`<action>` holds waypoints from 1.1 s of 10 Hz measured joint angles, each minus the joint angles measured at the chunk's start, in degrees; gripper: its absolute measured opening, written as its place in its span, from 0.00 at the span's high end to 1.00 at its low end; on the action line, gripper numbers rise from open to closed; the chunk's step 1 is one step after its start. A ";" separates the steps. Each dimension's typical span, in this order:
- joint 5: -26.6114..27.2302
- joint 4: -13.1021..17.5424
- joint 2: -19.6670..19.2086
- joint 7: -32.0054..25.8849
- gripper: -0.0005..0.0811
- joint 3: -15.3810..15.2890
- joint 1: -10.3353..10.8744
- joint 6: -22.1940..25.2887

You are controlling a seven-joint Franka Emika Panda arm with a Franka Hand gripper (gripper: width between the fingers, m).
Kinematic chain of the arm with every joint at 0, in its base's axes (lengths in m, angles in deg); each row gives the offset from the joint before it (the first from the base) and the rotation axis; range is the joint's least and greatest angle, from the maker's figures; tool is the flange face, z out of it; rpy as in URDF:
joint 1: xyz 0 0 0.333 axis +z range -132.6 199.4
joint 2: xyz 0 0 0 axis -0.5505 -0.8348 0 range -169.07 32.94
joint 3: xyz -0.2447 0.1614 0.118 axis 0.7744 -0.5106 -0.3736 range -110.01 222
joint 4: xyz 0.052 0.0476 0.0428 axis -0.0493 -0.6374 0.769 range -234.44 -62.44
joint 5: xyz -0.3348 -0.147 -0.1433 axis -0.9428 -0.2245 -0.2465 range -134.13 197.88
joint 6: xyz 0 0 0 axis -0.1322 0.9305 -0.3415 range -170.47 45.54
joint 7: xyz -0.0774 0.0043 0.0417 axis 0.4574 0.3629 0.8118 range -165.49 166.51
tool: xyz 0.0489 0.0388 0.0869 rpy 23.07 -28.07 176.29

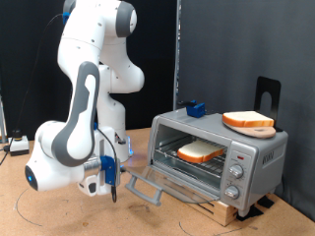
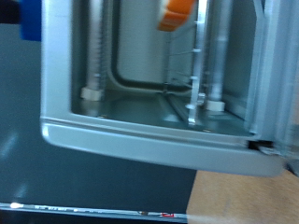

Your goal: Make a piece of toast with the oven

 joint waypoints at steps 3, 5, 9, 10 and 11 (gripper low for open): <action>-0.21 -3.22 3.75 0.42 0.00 -0.99 1.54 0.96; -0.49 -6.10 6.10 -0.05 0.00 -1.96 2.65 0.96; 0.64 -13.44 11.83 -0.21 0.00 -3.72 4.85 -1.30; 1.54 -15.47 13.56 -0.05 0.00 -4.14 5.43 -2.25; 2.79 -17.53 15.46 0.77 0.00 -4.74 5.95 -3.41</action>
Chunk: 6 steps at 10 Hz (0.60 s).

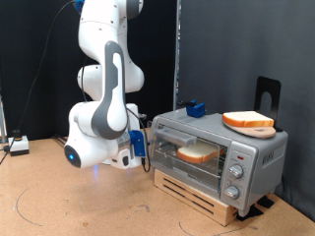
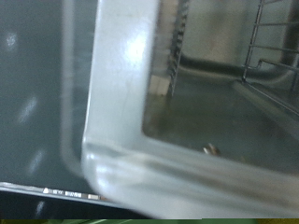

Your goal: Make a piece of toast with the oven

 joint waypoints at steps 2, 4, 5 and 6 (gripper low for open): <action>1.63 -1.89 2.85 3.20 0.00 -0.14 0.41 -1.96; 2.02 -0.48 3.02 7.99 0.00 1.80 -0.72 -3.33; 1.65 0.62 2.74 10.44 0.00 2.98 -1.67 -3.60; 0.56 1.95 2.38 11.90 0.00 3.98 -2.52 -3.61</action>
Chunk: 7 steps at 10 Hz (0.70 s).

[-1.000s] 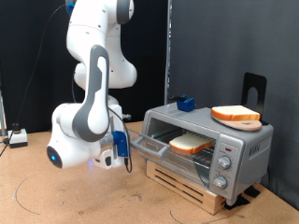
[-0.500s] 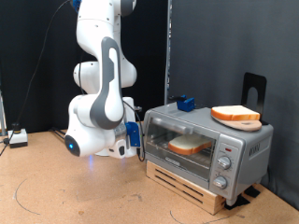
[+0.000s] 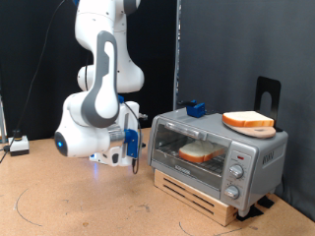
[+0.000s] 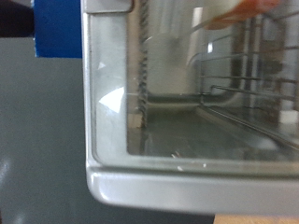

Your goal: Make a piece of toast with the oven

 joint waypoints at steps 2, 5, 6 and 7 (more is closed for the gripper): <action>-3.61 3.17 -0.96 0.82 0.00 1.58 -1.53 0.38; -4.39 4.93 -2.63 -0.34 0.00 1.37 -2.16 2.27; -4.39 6.63 -3.59 -1.76 0.00 0.30 -2.13 4.69; -4.35 9.11 -5.19 -1.90 0.00 -1.33 -1.93 6.55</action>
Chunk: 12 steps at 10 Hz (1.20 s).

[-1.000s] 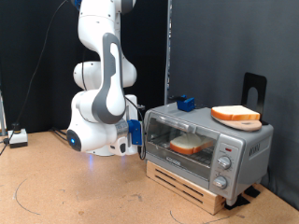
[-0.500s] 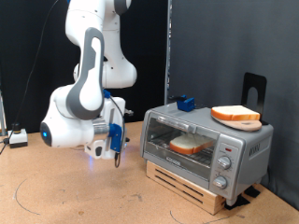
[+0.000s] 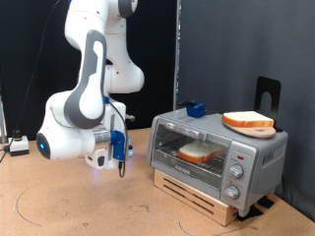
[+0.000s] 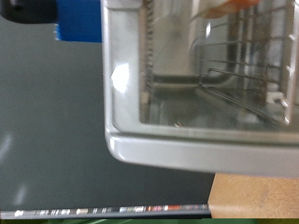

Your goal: Make a piece of toast with the oven

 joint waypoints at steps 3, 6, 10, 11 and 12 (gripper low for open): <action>6.49 3.66 -3.02 2.31 0.00 -3.04 1.62 -4.99; 15.74 4.60 -3.35 1.64 0.00 -4.93 2.93 -14.99; 14.31 7.84 -6.06 -2.42 0.00 -6.11 2.66 -9.50; 15.57 9.70 -7.43 -2.77 0.00 -7.08 2.76 -10.01; 18.04 11.07 -8.38 -2.77 0.00 -7.87 3.03 -11.72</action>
